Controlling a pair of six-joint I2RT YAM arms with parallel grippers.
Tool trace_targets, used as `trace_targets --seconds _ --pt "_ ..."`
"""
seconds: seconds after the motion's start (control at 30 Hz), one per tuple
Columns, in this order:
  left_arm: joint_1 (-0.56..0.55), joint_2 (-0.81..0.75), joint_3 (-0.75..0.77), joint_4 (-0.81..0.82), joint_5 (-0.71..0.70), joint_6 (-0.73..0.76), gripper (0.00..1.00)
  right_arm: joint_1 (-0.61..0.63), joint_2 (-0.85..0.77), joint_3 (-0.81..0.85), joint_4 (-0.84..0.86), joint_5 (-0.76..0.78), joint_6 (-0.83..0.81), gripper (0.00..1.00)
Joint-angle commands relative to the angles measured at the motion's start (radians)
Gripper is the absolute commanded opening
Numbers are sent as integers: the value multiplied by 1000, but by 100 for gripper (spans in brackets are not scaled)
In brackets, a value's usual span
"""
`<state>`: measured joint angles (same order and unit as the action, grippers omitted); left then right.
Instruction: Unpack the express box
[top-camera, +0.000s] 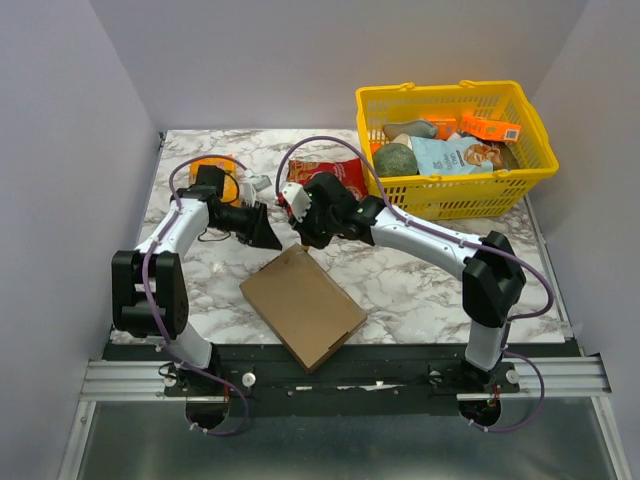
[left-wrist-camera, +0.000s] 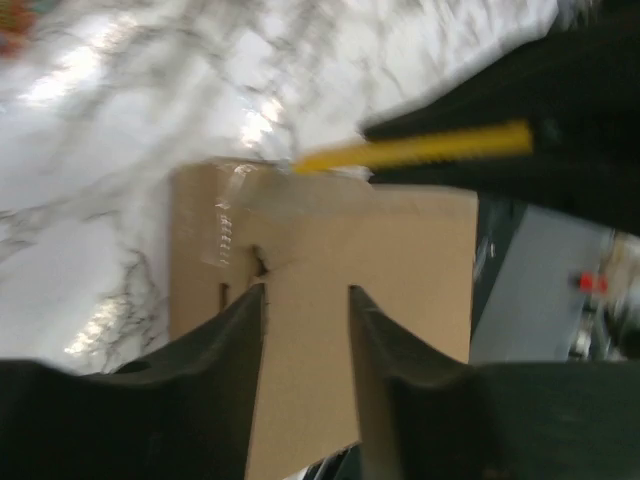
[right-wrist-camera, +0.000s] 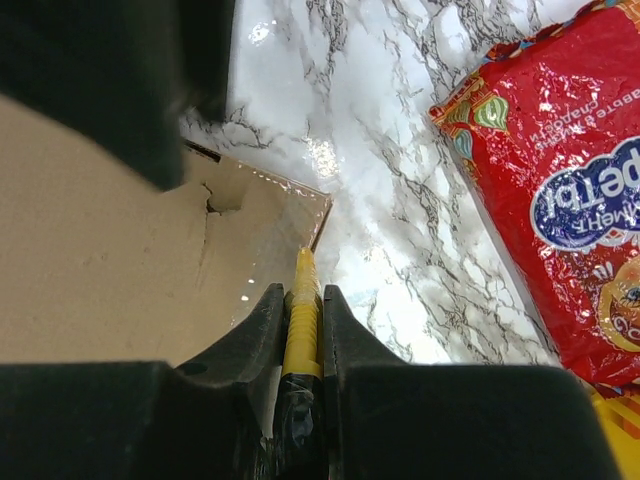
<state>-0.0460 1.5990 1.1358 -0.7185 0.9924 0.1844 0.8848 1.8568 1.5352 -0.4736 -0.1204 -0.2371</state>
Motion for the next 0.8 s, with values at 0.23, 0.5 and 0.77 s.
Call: trace_targets --seconds 0.23,0.5,0.77 --pt "-66 211 44 -799 178 1236 29 8 74 40 -146 24 10 0" --pt "-46 250 19 -481 97 844 30 23 179 190 -129 -22 5 0" --pt "70 222 -57 -95 -44 380 29 34 291 370 -125 -29 10 1"
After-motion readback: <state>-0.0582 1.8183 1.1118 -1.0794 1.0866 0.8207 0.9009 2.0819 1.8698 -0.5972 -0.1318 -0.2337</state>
